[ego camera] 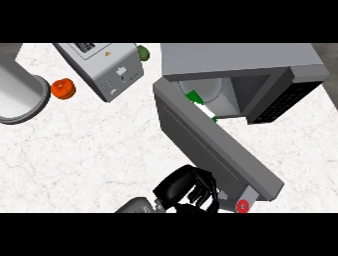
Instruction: Pick up the milk, place it into the microwave and close the microwave
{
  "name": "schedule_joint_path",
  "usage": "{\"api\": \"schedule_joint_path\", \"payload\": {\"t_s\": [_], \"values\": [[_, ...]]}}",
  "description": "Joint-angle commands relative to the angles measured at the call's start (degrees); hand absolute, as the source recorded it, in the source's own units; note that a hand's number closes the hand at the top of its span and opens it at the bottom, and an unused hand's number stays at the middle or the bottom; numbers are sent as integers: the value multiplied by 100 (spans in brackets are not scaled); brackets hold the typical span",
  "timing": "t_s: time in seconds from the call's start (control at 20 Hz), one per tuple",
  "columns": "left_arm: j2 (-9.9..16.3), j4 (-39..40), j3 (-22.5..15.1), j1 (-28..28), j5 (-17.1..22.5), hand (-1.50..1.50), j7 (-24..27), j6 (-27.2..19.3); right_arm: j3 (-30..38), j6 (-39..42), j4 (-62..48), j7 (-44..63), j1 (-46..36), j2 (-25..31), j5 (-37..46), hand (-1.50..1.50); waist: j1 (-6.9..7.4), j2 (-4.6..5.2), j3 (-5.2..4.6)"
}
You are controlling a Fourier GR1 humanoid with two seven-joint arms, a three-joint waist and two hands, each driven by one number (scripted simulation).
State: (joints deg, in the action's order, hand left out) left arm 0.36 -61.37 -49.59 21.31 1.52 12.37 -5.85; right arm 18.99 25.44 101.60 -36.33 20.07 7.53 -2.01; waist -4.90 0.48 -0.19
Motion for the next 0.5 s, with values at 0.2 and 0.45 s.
{"api": "schedule_joint_path", "payload": {"t_s": [0.2,0.45], "values": [[-34,158,-678,610,917,150,-68,-1595,15,325,510,228,-188,244,-485,-150,-343,67,-17],[-33,58,-506,855,1581,150,365,-2025,-124,486,828,515,-248,388,-658,-150,-511,126,-39]]}}
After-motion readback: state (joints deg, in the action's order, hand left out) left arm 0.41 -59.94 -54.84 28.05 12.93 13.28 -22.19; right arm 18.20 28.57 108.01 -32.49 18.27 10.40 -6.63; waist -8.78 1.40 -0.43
